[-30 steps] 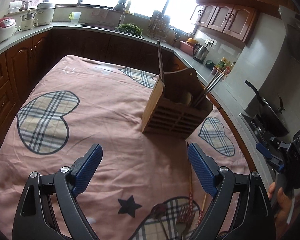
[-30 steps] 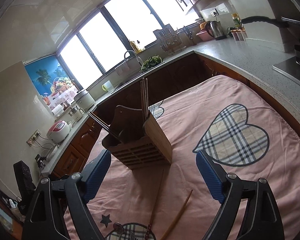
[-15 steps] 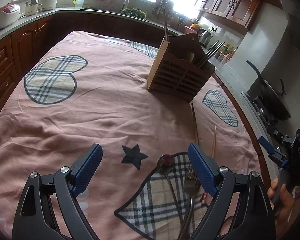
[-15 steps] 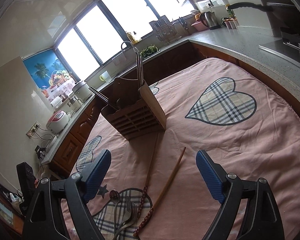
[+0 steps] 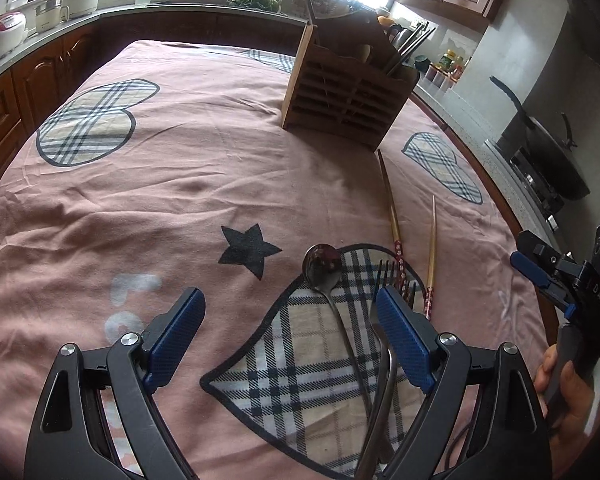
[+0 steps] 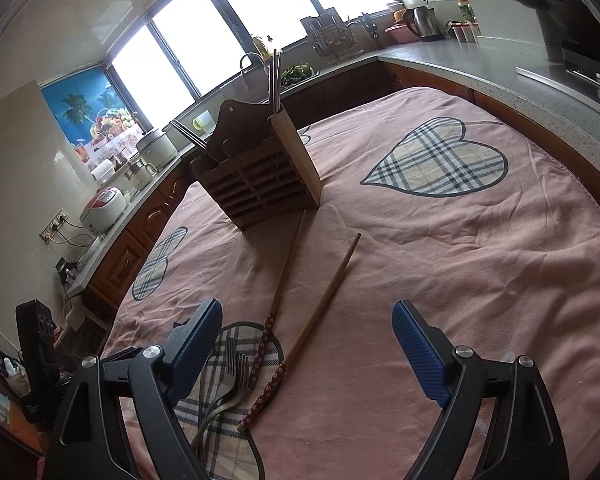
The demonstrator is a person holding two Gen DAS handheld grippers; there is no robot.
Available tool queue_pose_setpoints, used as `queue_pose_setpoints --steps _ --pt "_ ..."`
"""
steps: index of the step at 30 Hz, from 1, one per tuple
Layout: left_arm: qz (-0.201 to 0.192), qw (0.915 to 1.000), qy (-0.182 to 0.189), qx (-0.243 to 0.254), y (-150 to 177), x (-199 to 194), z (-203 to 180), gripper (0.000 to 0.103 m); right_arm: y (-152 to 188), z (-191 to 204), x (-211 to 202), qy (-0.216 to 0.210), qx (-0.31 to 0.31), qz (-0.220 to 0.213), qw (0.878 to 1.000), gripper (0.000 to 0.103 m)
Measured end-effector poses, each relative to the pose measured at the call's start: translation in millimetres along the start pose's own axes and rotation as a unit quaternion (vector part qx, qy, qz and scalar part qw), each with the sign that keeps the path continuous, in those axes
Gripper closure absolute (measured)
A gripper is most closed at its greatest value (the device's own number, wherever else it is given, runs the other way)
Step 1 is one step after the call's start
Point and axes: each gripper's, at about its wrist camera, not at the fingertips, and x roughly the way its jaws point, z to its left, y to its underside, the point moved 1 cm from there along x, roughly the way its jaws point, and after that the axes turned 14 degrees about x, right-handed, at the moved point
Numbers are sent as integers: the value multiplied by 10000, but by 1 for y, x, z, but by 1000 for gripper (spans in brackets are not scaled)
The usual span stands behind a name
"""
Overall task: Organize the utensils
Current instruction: 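Move both open tools down toward the spoon and chopsticks on the cloth, then grasp a metal spoon with the left tool while the right tool grasps a wooden chopstick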
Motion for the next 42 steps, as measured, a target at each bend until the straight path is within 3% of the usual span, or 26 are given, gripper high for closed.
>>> queue_pose_setpoints --steps 9,15,21,24,30,32,33,34,35,37,42 --pt "342 9987 -156 357 -4 26 -15 15 3 -3 25 285 -87 263 9992 15" --pt "588 9967 -173 533 -3 45 -24 31 0 0 52 580 -254 476 9969 15" --pt "549 9955 -304 710 -10 51 -27 36 -11 6 79 873 -488 558 9934 18" --pt "552 9945 -353 815 -14 57 -29 39 -18 3 93 985 -435 616 9923 26" --pt "521 9910 -545 1103 -19 64 -35 56 -26 -1 110 1167 -346 694 9901 46" --pt "493 9904 -577 1154 -22 64 -35 74 -28 -1 113 1191 -341 674 9900 49" --pt "497 9907 -529 1147 -23 65 -33 74 -29 -1 114 1191 -330 670 9901 51" --pt "487 9912 -476 1135 -24 65 -32 75 -30 -1 114 1159 -302 674 9905 58" --pt "478 9914 -485 1120 -25 65 -30 89 -31 -1 116 1146 -272 690 9906 71" --pt "447 9938 -262 985 -29 63 -22 93 -33 -3 118 1110 -195 729 9910 88" --pt "447 9963 186 704 -34 63 -7 97 -35 -4 117 950 -105 779 9924 90"
